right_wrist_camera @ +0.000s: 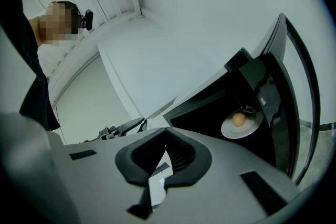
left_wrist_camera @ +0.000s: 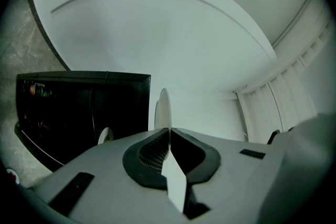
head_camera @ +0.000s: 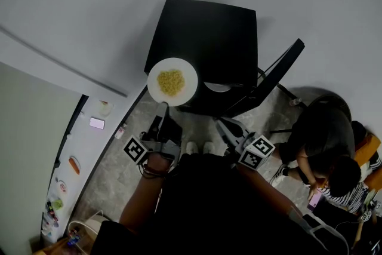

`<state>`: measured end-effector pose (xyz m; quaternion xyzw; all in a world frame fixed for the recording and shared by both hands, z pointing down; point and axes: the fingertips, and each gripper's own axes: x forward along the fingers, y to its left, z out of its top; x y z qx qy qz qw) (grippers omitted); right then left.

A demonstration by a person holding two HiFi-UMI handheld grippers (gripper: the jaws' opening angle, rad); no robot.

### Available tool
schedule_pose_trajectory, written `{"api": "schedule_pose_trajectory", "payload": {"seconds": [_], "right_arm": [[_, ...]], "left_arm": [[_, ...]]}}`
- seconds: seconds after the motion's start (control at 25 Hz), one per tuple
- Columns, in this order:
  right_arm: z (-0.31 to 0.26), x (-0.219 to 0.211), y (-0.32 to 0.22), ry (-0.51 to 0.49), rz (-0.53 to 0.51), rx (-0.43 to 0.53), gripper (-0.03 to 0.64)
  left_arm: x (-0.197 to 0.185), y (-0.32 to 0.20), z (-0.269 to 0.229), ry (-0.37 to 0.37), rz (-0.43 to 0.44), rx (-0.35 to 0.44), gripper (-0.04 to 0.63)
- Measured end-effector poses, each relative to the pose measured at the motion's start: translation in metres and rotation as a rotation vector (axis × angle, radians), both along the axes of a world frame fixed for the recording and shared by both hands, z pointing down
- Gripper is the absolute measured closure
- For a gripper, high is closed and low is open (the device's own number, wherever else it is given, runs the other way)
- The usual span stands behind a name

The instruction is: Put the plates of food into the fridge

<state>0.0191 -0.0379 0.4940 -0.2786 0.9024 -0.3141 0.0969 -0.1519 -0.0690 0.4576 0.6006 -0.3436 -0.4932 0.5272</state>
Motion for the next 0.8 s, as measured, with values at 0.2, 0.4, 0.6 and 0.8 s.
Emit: {"api": "schedule_pose_trajectory", "payload": {"seconds": [0.2,0.4,0.6,0.8], "right_arm": [[0.003,-0.001,0.006,0.0,-0.013,-0.011,0.592],[0.007,-0.003,0.008,0.004,-0.029,-0.022,0.592],[0.009,-0.007,0.008,0.015,-0.035,-0.025,0.592],[0.01,-0.007,0.01,0.025,-0.033,-0.03,0.592]], "left_arm": [[-0.002,0.022,0.005,0.003,0.004,-0.002,0.563],[0.001,0.039,0.013,-0.022,0.024,-0.001,0.562],[0.008,0.055,0.027,-0.053,0.064,-0.022,0.563],[0.016,0.061,0.043,-0.046,0.092,-0.033,0.561]]}}
